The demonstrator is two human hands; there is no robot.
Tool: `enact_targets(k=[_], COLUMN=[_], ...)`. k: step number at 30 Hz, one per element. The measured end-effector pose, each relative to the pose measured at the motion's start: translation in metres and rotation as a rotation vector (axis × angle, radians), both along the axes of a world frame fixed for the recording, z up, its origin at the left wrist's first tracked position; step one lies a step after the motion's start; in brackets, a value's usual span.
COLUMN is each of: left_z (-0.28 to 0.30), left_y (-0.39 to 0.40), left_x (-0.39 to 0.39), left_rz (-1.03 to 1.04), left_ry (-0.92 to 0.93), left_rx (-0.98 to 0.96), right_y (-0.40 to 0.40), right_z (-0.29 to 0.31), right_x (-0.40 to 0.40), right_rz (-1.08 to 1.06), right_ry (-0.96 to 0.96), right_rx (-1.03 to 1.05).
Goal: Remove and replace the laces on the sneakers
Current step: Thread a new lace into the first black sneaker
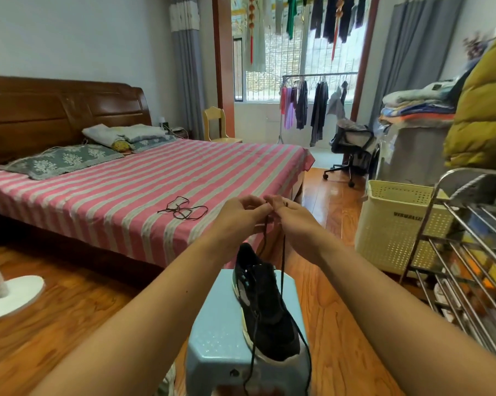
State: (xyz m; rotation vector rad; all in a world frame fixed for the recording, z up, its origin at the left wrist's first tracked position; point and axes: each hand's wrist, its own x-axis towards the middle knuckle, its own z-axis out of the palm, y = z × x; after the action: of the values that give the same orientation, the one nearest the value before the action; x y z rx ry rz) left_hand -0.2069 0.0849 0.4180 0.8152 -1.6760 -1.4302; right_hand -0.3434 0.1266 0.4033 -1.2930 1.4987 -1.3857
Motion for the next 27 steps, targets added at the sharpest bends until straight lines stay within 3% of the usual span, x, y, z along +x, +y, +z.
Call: enact_targets(k=[4,10,14,20,23,27], left_z=[0.002,0.008,0.009,0.007,0.011,0.01], left_y=[0.004,0.006,0.006,0.01,0.01,0.007], left_x=[-0.006,-0.017,-0.021,-0.018,-0.015,-0.011], left_rz=[-0.058,0.016,0.024,-0.008,0.018,0.065], left_ry=[0.081,0.058,0.032,0.176,0.191,0.183], left_rx=[0.031,-0.117,-0.171,0.001,0.018,0.011], right_y=[-0.003,-0.006,-0.01,-0.003,0.007,0.022], right_z=[0.018,0.041,0.032,0.018,0.009,-0.023], right_x=[-0.008,-0.012,-0.016,-0.022,-0.023,-0.018], right_rz=[0.109,0.167,0.208,0.435,0.379,0.223], right_ry=[-0.057,-0.021,-0.096,-0.35,-0.425,-0.072], right_rx=[0.011,0.061,0.072,0.015,-0.063,-0.08])
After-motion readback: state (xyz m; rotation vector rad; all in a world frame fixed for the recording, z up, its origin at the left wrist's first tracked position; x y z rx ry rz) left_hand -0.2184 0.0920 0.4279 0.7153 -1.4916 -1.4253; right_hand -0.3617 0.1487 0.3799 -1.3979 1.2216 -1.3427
